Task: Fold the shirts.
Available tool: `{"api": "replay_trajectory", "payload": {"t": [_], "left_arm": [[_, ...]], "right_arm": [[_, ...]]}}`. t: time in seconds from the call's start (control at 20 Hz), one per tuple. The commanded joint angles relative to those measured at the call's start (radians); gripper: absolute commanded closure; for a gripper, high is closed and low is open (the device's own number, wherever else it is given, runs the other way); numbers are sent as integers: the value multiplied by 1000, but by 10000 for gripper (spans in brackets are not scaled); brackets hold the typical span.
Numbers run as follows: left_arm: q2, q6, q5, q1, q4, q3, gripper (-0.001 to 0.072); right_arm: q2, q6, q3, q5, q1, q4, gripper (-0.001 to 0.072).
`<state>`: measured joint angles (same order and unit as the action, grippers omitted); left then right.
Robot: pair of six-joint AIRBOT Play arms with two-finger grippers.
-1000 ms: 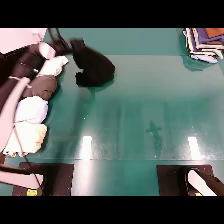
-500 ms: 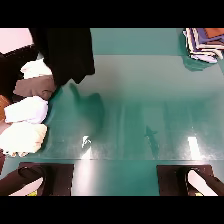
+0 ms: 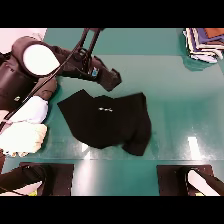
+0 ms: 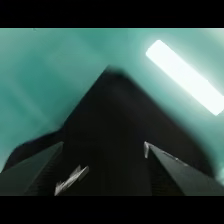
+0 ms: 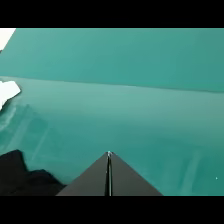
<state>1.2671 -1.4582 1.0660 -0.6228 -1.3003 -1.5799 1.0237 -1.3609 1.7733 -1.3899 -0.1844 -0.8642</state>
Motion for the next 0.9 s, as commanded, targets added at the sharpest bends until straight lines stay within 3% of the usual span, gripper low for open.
{"api": "replay_trajectory", "payload": {"t": [0.0,0.1,0.3,0.55,0.85], "left_arm": [[18,-52,159,112,-127,20,103],[-8,-74,240,238,-140,66,103],[-144,-108,215,396,-117,371,103],[-303,-144,130,411,39,791,103],[-316,-166,48,410,179,1012,102]], "right_arm": [[-3,0,1,-35,0,1,699],[-3,0,1,-35,0,1,699],[-2,0,0,-35,0,1,699],[3,0,-2,-26,0,0,699],[3,0,-55,-17,0,2,699]]}}
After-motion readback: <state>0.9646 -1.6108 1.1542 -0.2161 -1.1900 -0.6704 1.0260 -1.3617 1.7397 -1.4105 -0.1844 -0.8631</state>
